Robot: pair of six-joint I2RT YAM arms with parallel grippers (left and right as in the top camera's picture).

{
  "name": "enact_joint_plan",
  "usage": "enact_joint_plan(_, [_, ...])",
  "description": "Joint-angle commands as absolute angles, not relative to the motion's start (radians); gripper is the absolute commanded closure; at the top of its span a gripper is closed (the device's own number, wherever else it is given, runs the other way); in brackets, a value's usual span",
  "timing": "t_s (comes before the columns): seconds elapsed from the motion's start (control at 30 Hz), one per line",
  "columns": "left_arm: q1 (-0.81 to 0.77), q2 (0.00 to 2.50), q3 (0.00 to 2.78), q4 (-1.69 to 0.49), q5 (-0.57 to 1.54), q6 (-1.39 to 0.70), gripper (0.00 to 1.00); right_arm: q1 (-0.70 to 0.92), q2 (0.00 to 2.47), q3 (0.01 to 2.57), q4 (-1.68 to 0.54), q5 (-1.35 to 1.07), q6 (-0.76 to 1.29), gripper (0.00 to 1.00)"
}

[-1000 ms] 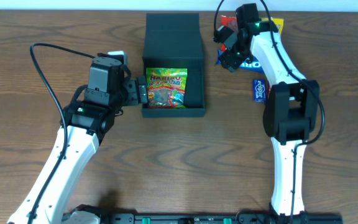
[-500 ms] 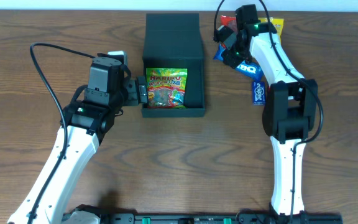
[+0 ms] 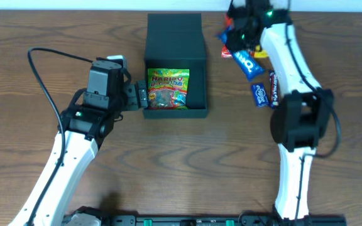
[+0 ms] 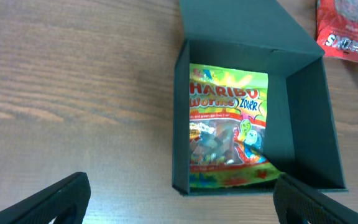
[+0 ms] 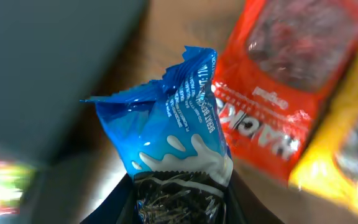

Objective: Pack container
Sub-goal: 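Place the Oreo pack upright beside the Haribo bag in the box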

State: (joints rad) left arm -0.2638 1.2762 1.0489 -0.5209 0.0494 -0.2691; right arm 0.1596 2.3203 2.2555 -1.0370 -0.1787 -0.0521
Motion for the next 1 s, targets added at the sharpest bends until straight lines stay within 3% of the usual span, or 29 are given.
enact_joint_plan(0.0, [-0.262, 1.260, 1.058, -0.543, 0.045, -0.317, 0.04, 0.216, 2.193, 2.298, -1.093, -0.270, 0.277, 0.82])
enact_joint_plan(0.13, [-0.262, 1.260, 1.058, -0.557, 0.045, -0.332, 0.05, 0.286, 2.192, 2.292, -1.172, -0.270, 0.494, 0.89])
enact_joint_plan(0.23, [-0.262, 1.260, 1.058, -0.571, 0.045, -0.345, 0.05, 0.354, 2.206, 2.276, -1.178, -0.258, 0.577, 0.87])
enact_joint_plan(0.33, [-0.262, 1.260, 1.058, -0.605, 0.045, -0.344, 0.05, 0.442, 2.217, 2.244, -1.178, -0.085, 0.667, 0.84])
enact_joint_plan(0.7, [-0.262, 1.260, 1.058, -0.672, 0.045, -0.344, 0.05, 0.526, 2.218, 2.144, -1.122, 0.105, 0.783, 0.88])
enact_joint_plan(0.73, [-0.262, 1.260, 1.058, -0.673, 0.044, -0.344, 0.05, 0.525, 2.218, 2.143, -1.121, 0.105, 0.781, 0.82])
enact_joint_plan(0.77, [-0.262, 1.260, 1.058, -0.673, 0.044, -0.344, 0.05, 0.525, 2.218, 2.143, -1.119, 0.105, 0.781, 0.67])
enact_joint_plan(0.8, [-0.262, 1.260, 1.058, -0.673, 0.044, -0.344, 0.05, 0.525, 2.218, 2.143, -1.118, 0.105, 0.781, 0.46])
enact_joint_plan(0.87, [-0.262, 1.260, 1.058, -0.673, 0.044, -0.344, 0.05, 0.525, 2.218, 2.143, -1.118, 0.104, 0.780, 0.23])
enact_joint_plan(0.97, [-0.262, 1.260, 1.058, -0.675, 0.044, -0.344, 0.05, 0.519, 2.217, 2.147, -1.118, 0.101, 0.744, 0.16])
